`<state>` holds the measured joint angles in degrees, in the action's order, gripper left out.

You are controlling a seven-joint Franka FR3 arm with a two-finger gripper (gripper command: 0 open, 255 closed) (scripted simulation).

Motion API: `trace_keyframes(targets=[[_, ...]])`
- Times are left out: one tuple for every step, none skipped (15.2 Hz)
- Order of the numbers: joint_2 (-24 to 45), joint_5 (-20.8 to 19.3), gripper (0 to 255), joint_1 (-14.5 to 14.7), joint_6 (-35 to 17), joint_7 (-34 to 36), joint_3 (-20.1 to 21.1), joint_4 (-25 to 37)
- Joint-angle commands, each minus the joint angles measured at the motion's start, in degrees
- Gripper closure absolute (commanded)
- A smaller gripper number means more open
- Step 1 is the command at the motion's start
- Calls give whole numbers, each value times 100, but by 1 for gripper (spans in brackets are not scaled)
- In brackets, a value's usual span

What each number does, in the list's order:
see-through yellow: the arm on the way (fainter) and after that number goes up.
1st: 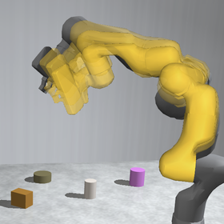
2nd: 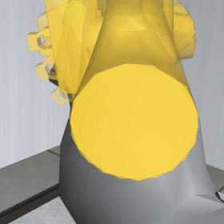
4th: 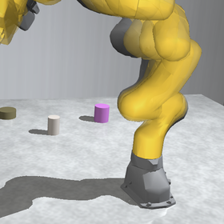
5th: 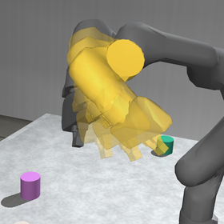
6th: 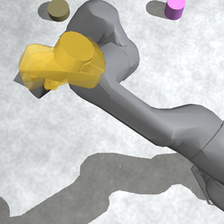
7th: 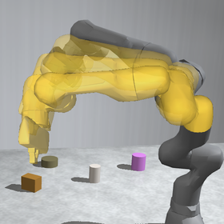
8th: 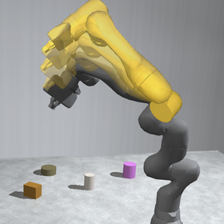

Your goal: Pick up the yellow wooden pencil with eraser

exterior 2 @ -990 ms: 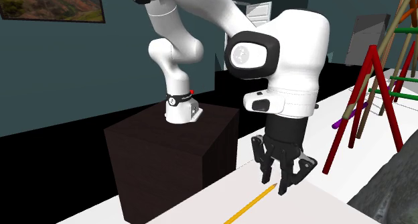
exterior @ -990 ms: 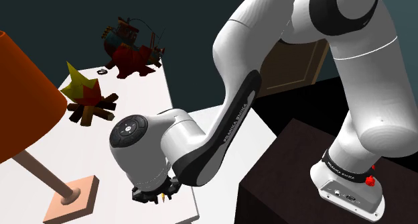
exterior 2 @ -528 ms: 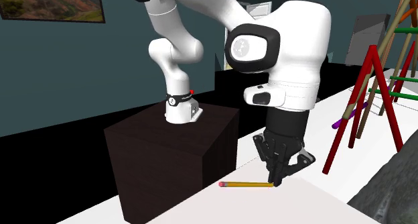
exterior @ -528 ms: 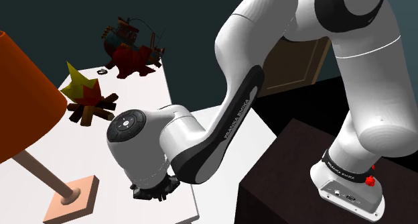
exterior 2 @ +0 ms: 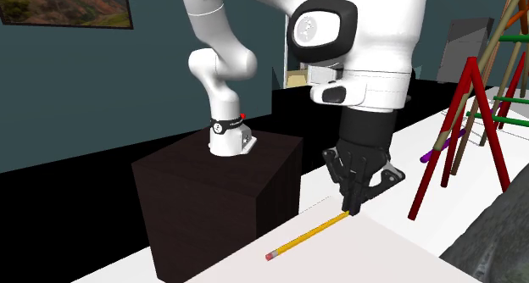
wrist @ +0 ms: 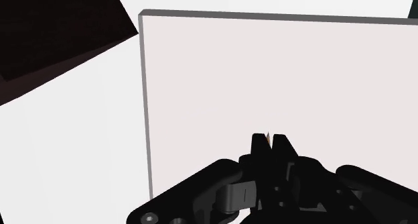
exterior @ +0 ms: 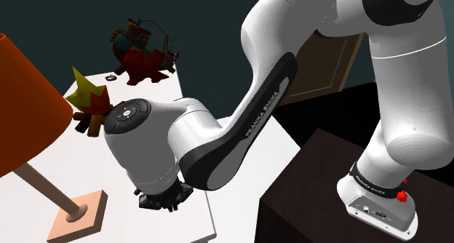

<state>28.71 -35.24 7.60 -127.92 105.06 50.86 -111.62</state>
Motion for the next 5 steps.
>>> trace_keyframes(targets=[[-88,107,255,-63,103,-84,80,41],[-136,161,255,-93,151,-120,120,57],[-183,214,255,-123,199,-157,160,74],[-190,222,255,-128,207,-162,166,77],[-190,222,255,-128,207,-162,167,77]])
